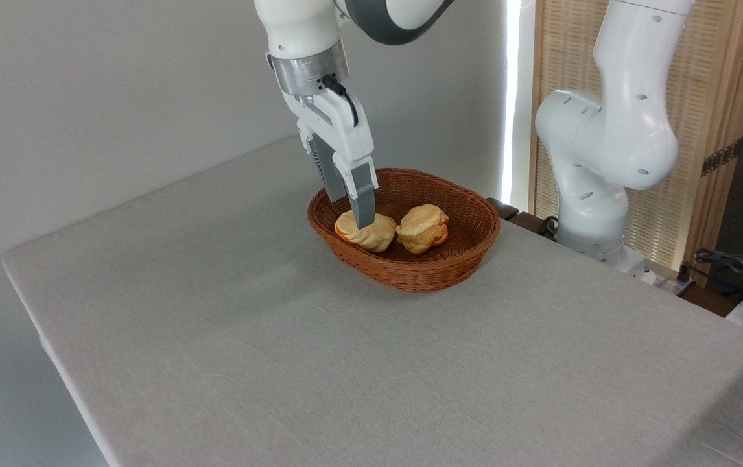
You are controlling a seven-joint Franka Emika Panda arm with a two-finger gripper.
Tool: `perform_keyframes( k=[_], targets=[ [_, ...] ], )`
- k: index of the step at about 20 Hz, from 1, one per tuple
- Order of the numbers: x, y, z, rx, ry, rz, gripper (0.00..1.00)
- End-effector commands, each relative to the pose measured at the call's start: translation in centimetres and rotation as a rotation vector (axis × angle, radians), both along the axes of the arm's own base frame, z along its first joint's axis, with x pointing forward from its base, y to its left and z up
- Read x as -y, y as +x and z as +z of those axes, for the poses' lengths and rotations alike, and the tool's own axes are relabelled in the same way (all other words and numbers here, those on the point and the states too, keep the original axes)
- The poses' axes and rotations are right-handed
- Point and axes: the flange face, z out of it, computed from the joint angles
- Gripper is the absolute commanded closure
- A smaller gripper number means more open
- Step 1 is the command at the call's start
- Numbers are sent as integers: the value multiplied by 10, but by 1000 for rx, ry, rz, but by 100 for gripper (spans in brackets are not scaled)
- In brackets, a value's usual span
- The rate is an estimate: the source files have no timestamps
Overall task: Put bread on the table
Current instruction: 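Lower the gripper into the basket over the elongated golden roll, then close the gripper on the end of the elongated golden roll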
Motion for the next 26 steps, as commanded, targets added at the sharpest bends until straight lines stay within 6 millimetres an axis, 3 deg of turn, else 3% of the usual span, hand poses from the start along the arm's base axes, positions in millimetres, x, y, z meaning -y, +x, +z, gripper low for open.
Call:
perform_keyframes(
  k=[1,13,16,24,26],
  targets=[
    [10,-11,-9,-27,-13,-23,0],
    [17,4,-41,-68,1,-29,0],
    [29,2,-47,-78,13,-49,0],
    [39,-1,-48,-72,17,-71,0],
    [39,1,-46,-58,12,-73,4]
  ],
)
